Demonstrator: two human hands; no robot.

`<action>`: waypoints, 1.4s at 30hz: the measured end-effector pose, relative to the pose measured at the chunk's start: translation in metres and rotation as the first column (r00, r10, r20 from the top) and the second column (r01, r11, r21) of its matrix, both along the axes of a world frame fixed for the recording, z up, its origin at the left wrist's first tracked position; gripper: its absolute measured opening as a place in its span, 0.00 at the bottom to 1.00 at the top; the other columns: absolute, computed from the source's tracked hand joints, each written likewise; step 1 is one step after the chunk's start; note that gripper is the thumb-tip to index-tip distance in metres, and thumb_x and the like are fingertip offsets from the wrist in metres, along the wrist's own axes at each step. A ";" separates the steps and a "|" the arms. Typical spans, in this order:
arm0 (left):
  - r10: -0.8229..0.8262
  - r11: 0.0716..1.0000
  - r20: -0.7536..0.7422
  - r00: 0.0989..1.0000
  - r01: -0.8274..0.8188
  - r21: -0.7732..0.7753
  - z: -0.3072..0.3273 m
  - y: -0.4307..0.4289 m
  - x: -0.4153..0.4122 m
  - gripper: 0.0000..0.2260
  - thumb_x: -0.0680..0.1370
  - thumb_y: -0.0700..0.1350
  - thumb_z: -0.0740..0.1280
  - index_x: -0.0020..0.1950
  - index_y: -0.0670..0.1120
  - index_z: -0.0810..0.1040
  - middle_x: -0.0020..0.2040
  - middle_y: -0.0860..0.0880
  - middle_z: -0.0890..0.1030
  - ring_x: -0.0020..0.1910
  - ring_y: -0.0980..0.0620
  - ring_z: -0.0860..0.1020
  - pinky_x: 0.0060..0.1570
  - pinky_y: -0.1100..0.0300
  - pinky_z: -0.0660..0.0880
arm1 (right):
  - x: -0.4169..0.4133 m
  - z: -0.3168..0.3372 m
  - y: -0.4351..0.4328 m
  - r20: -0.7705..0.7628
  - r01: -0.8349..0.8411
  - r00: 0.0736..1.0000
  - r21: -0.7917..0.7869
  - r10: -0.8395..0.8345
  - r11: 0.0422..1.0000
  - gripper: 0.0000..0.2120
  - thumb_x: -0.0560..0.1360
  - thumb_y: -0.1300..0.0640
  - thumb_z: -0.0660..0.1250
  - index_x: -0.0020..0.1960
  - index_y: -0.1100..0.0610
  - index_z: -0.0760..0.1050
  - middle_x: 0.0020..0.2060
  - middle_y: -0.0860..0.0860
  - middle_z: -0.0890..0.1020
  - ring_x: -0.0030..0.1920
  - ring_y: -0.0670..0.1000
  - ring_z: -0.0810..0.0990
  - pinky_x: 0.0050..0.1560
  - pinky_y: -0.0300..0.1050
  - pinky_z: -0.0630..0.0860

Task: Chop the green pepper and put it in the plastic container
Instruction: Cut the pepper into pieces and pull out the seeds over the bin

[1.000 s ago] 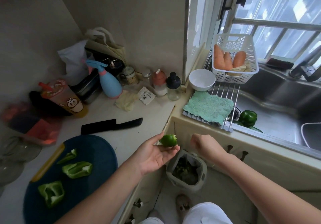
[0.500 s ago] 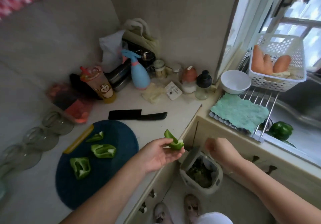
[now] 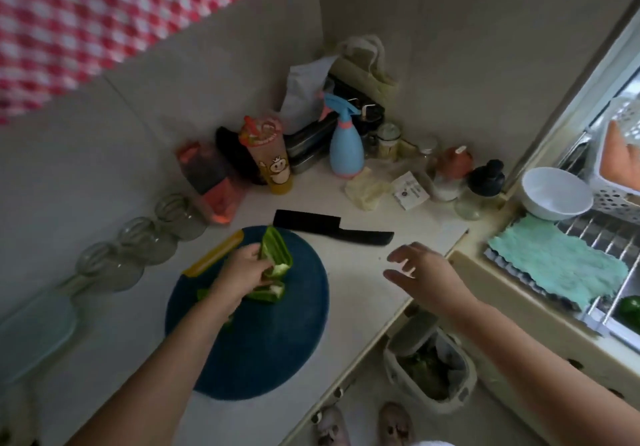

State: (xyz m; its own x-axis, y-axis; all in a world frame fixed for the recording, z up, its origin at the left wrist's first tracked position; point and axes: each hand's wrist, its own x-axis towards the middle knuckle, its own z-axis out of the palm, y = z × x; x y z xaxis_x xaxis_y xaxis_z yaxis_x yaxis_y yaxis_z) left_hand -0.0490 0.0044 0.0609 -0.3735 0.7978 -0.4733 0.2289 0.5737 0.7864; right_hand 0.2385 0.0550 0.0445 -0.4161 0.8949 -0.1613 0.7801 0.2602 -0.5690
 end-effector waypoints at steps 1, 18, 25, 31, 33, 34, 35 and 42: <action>-0.008 1.000 -0.126 0.992 0.011 0.022 -0.002 0.000 -0.015 0.06 0.76 0.34 0.64 0.45 0.44 0.77 0.47 0.41 0.81 0.44 0.46 0.79 0.41 0.55 0.78 | -0.019 0.002 0.003 -0.026 -0.040 0.999 0.002 0.040 0.999 0.16 0.75 0.48 0.68 0.60 0.51 0.75 0.53 0.45 0.76 0.46 0.44 0.76 0.50 0.37 0.75; -0.026 1.000 -0.321 0.947 0.022 -0.018 -0.012 -0.016 -0.101 0.11 0.76 0.33 0.62 0.56 0.40 0.77 0.51 0.42 0.80 0.51 0.44 0.78 0.52 0.53 0.74 | -0.191 -0.034 -0.008 0.077 -0.415 0.892 -0.250 0.445 0.875 0.18 0.74 0.51 0.69 0.57 0.61 0.74 0.43 0.52 0.67 0.48 0.52 0.68 0.51 0.45 0.70; -0.162 0.984 -0.313 0.936 0.129 -0.122 -0.024 -0.007 -0.082 0.16 0.78 0.34 0.59 0.65 0.40 0.73 0.60 0.43 0.76 0.59 0.46 0.75 0.53 0.60 0.69 | -0.163 -0.031 -0.013 0.060 -0.352 0.925 -0.245 0.376 0.904 0.09 0.76 0.52 0.66 0.44 0.56 0.69 0.49 0.57 0.77 0.54 0.56 0.75 0.50 0.43 0.69; -0.312 0.949 -0.355 0.881 0.274 -0.153 -0.044 0.004 -0.057 0.13 0.79 0.36 0.60 0.63 0.42 0.75 0.60 0.44 0.78 0.58 0.48 0.76 0.54 0.60 0.70 | -0.121 -0.022 -0.002 -0.050 -0.129 0.991 -0.169 0.122 0.977 0.10 0.70 0.58 0.73 0.49 0.60 0.79 0.45 0.54 0.76 0.45 0.52 0.75 0.39 0.39 0.65; -0.320 0.948 -0.400 0.859 0.294 -0.126 -0.048 0.011 -0.049 0.12 0.78 0.36 0.61 0.61 0.42 0.76 0.59 0.44 0.79 0.57 0.48 0.76 0.52 0.62 0.70 | -0.108 -0.013 0.000 -0.097 -0.080 0.993 -0.139 0.067 0.987 0.09 0.69 0.58 0.74 0.47 0.59 0.79 0.44 0.54 0.78 0.43 0.52 0.76 0.40 0.42 0.69; -0.317 0.948 -0.419 0.851 0.298 -0.113 -0.049 0.014 -0.045 0.11 0.78 0.35 0.62 0.59 0.42 0.77 0.58 0.43 0.79 0.56 0.48 0.77 0.52 0.62 0.71 | -0.103 -0.008 0.001 -0.108 -0.068 0.993 -0.121 0.055 0.990 0.09 0.69 0.57 0.74 0.47 0.58 0.79 0.45 0.55 0.78 0.43 0.52 0.77 0.41 0.42 0.71; -0.314 0.949 -0.432 0.846 0.296 -0.110 -0.048 0.017 -0.041 0.11 0.78 0.35 0.62 0.58 0.43 0.77 0.57 0.43 0.79 0.55 0.48 0.77 0.52 0.61 0.71 | -0.097 -0.002 0.002 -0.115 -0.070 0.992 -0.104 0.057 0.992 0.09 0.69 0.57 0.75 0.47 0.57 0.80 0.46 0.54 0.78 0.43 0.52 0.77 0.42 0.42 0.72; -0.288 0.939 -0.363 0.886 0.337 0.076 -0.016 0.039 -0.003 0.12 0.79 0.43 0.63 0.63 0.47 0.72 0.60 0.46 0.78 0.52 0.51 0.77 0.53 0.57 0.75 | -0.060 0.042 -0.001 -0.092 -0.153 0.983 0.059 0.158 0.986 0.09 0.69 0.54 0.75 0.47 0.52 0.79 0.48 0.45 0.70 0.41 0.46 0.74 0.42 0.31 0.70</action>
State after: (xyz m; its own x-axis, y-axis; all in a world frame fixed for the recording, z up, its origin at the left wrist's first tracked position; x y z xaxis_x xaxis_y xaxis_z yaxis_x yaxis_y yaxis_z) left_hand -0.0519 0.0437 0.0452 -0.2134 0.9462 -0.2431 0.6467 0.3233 0.6909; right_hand 0.1789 0.0538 0.0865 -0.5623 0.8241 -0.0691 0.6701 0.4051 -0.6220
